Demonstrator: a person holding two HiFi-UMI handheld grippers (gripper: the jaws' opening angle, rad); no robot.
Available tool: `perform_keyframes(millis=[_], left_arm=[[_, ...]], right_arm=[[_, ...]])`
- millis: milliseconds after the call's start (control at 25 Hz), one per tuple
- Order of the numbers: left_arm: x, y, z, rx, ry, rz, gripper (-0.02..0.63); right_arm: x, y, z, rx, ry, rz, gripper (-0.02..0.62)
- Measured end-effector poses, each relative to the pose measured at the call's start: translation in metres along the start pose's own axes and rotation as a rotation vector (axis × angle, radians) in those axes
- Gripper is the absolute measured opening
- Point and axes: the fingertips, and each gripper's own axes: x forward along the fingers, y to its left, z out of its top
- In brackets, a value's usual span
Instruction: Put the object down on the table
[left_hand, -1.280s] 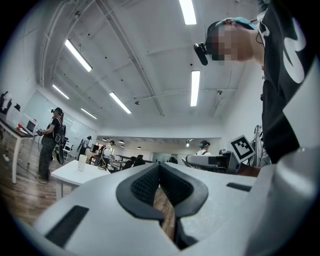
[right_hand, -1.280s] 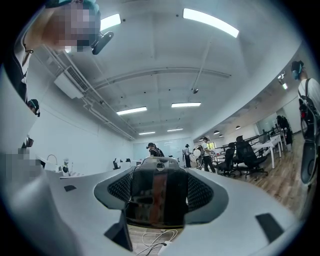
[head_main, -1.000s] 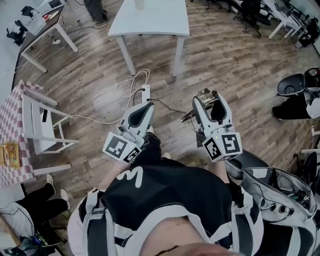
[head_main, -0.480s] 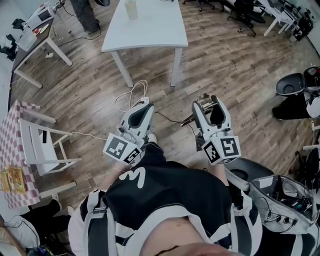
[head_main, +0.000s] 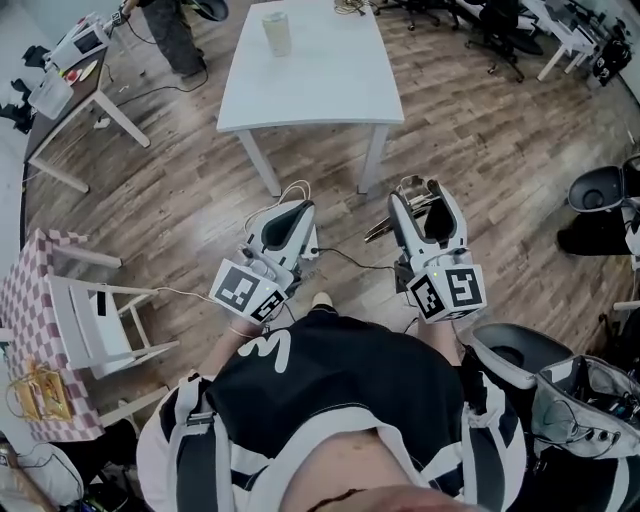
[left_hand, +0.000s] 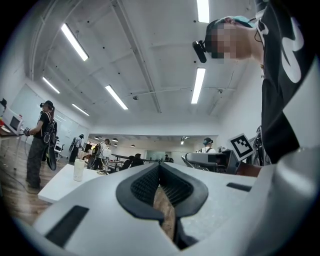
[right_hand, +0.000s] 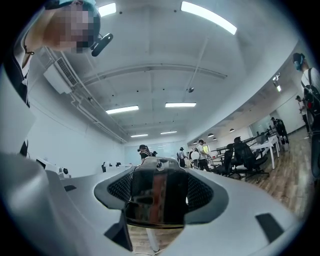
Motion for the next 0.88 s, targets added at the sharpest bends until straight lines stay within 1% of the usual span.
perform_keyframes(millis=[120,400,680,880], left_arm=[[0.001,0.018,-0.003,-0.010,0.008,0.004,0.005],[0.010,0.039,-0.002,-0.031,0.006,0.025,0.005],[0.013,0.051,0.005,-0.019,-0.006,0.019,0.005],[0.017,0.055,-0.002,-0.026,-0.001,-0.003,0.005]], right_arm=[[0.015,0.004,-0.001,0.012,-0.012,-0.004,0.302],[0.043,0.001,0.003,0.003,0.006,0.020,0.302],[0.057,0.006,0.011,-0.014,-0.010,0.034,0.302],[0.057,-0.001,0.005,-0.009,-0.014,0.004,0.302]])
